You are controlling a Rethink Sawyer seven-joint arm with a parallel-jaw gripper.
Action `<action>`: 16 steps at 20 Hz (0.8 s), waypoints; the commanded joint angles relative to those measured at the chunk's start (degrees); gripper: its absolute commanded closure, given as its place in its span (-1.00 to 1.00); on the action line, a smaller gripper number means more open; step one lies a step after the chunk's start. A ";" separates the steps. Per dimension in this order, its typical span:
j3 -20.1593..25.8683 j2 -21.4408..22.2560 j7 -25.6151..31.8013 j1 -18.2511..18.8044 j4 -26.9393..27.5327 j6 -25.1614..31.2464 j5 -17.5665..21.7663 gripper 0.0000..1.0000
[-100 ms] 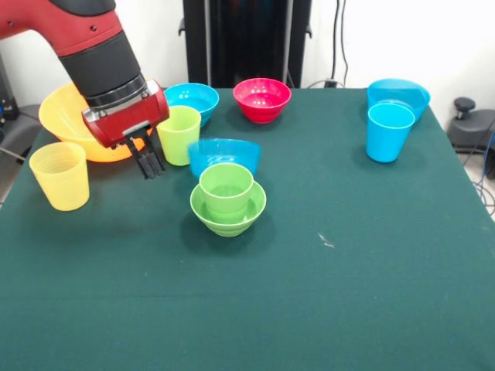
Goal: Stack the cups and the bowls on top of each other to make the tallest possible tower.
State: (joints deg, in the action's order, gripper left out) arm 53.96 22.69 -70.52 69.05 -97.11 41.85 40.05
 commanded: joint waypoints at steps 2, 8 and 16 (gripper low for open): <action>4.65 4.83 9.54 2.58 -7.69 -2.79 0.96 1.00; 6.62 6.24 5.44 4.86 -12.96 -8.19 3.59 1.00; 2.69 5.70 0.90 4.77 -17.09 -16.52 7.96 1.00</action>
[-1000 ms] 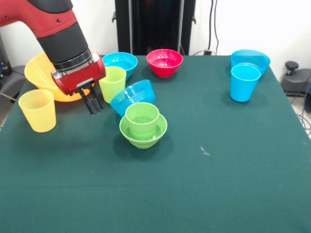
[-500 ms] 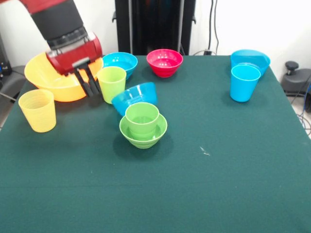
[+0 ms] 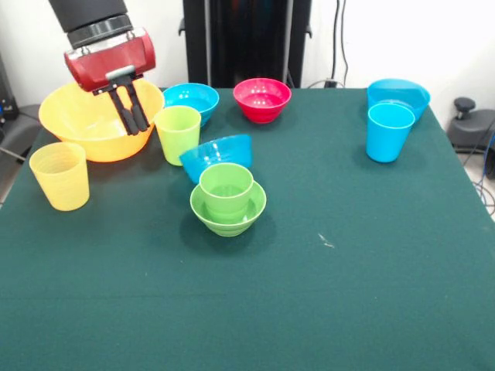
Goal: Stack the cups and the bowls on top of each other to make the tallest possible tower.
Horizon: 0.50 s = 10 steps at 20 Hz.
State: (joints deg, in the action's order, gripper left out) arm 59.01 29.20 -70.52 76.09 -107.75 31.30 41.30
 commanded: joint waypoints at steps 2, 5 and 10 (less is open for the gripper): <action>-4.25 -0.38 -0.84 -3.90 -6.44 -8.15 8.49 1.00; -9.23 0.88 -6.33 -8.81 -6.21 -12.57 11.95 1.00; -17.43 2.55 -14.66 -17.22 -6.67 -22.60 13.95 1.00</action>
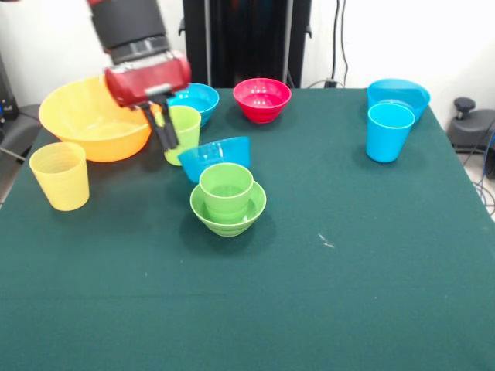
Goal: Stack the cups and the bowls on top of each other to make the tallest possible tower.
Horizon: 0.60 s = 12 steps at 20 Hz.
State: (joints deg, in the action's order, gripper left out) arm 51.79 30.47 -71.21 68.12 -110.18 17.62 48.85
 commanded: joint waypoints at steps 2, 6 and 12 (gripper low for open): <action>-11.83 -0.17 -14.95 -10.49 -4.12 -12.64 4.79 1.00; -13.02 -1.98 -15.05 -11.49 -3.06 -16.52 1.86 1.00; -10.22 0.78 -16.03 -11.05 -4.38 -15.96 -2.65 1.00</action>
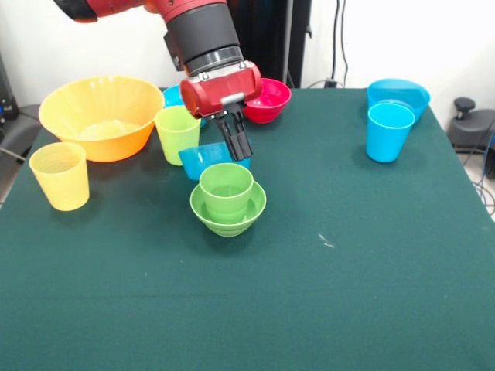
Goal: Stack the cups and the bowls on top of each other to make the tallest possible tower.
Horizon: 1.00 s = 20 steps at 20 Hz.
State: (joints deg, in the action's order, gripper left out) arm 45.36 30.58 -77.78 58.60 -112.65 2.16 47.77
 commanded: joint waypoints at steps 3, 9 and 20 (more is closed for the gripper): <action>-3.77 0.42 -9.71 -1.28 -2.11 -1.63 -1.55 1.00; -2.90 -0.44 -8.40 -0.21 -1.75 -1.08 -0.86 1.00; -1.87 -1.91 -6.18 1.48 -1.65 -0.16 1.03 1.00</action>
State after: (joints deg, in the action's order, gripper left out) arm 45.30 31.07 -79.06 60.49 -113.13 1.92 46.38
